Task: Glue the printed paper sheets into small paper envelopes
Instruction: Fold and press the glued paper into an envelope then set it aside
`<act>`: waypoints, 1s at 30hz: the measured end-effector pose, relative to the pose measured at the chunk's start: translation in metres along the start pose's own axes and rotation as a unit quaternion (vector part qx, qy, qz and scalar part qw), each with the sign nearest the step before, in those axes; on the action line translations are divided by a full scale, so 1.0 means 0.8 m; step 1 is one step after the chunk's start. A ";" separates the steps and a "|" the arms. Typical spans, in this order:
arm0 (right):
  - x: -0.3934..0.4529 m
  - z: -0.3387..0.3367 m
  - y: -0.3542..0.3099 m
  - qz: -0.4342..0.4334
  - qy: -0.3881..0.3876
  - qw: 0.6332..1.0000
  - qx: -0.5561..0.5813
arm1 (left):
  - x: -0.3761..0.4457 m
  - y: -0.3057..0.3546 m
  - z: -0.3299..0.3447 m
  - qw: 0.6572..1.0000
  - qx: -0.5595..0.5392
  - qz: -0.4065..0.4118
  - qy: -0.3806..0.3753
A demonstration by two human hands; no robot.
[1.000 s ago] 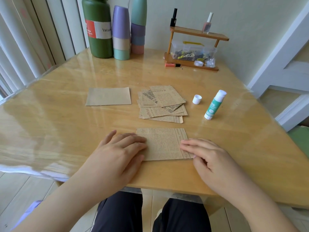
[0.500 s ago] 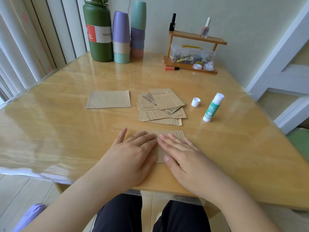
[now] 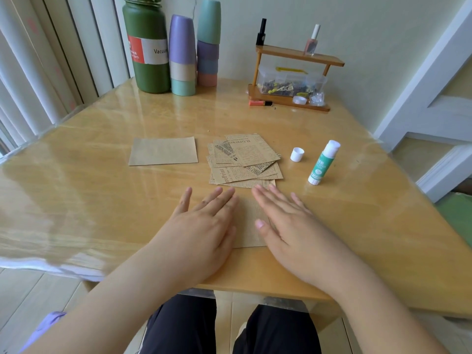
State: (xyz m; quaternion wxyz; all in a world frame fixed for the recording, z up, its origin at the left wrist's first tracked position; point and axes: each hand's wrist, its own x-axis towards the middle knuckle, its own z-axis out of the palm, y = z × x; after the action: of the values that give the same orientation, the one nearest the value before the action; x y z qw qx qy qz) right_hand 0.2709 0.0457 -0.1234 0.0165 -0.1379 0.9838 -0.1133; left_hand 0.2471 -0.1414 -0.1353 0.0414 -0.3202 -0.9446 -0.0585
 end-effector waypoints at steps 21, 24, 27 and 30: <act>-0.004 0.017 0.006 0.110 -0.050 0.991 -0.049 | -0.006 0.003 0.020 0.994 0.000 -0.100 -0.048; -0.004 0.013 0.003 0.122 -0.061 0.990 -0.046 | -0.006 0.002 0.018 0.994 0.001 -0.097 -0.057; -0.004 0.012 0.009 0.104 -0.070 0.991 -0.038 | -0.005 0.000 0.016 0.994 0.002 -0.089 -0.070; -0.006 0.006 0.023 0.107 -0.062 0.992 -0.028 | -0.003 -0.004 0.017 0.994 -0.009 -0.079 -0.075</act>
State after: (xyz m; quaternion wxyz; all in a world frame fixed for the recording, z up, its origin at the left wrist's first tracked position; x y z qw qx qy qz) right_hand 0.2706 0.0636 -0.1322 0.0855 -0.0388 0.9928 -0.0741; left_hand 0.2469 -0.1437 -0.1490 -0.0368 -0.2486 -0.9668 -0.0457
